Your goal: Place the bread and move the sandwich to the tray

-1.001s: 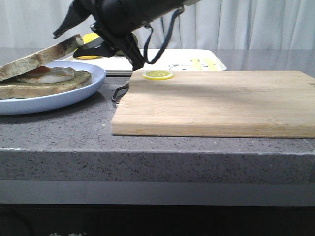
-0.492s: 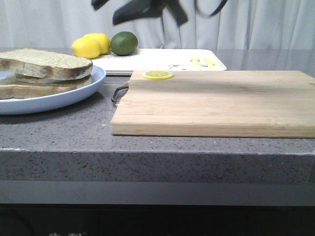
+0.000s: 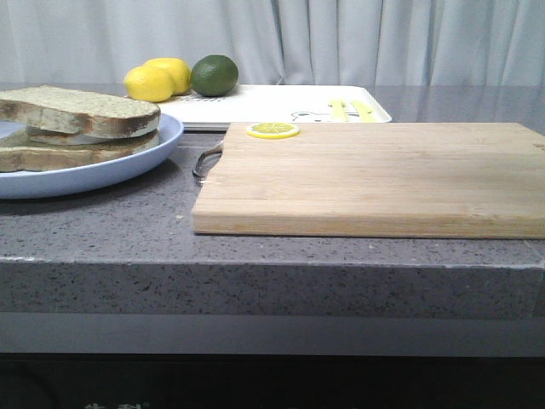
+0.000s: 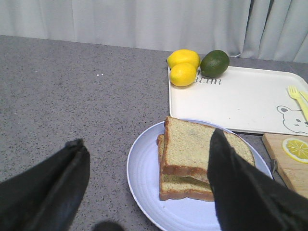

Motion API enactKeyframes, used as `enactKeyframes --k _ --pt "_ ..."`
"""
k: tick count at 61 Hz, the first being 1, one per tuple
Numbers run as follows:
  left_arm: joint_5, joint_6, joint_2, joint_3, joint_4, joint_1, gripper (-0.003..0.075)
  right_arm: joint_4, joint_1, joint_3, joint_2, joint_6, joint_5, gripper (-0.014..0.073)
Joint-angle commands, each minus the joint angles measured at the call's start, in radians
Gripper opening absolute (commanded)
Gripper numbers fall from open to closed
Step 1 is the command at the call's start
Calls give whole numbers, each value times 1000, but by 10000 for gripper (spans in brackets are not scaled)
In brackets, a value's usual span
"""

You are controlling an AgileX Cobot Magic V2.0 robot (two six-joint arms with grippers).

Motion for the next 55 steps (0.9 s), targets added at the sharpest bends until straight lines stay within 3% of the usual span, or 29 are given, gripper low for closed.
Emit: enactKeyframes --k 1,20,44,55 --pt "-68 -2 8 -26 -7 -10 511 -37 -6 -38 -93 16 -11 330" --pt "-68 -2 8 -26 -7 -10 511 -32 -6 -19 -306 16 5 330" --pt "-64 -2 8 -26 -7 -10 511 -27 -6 315 -616 16 -100 330" --pt "30 6 33 -26 49 -10 511 -27 -6 431 -717 16 -130 330"
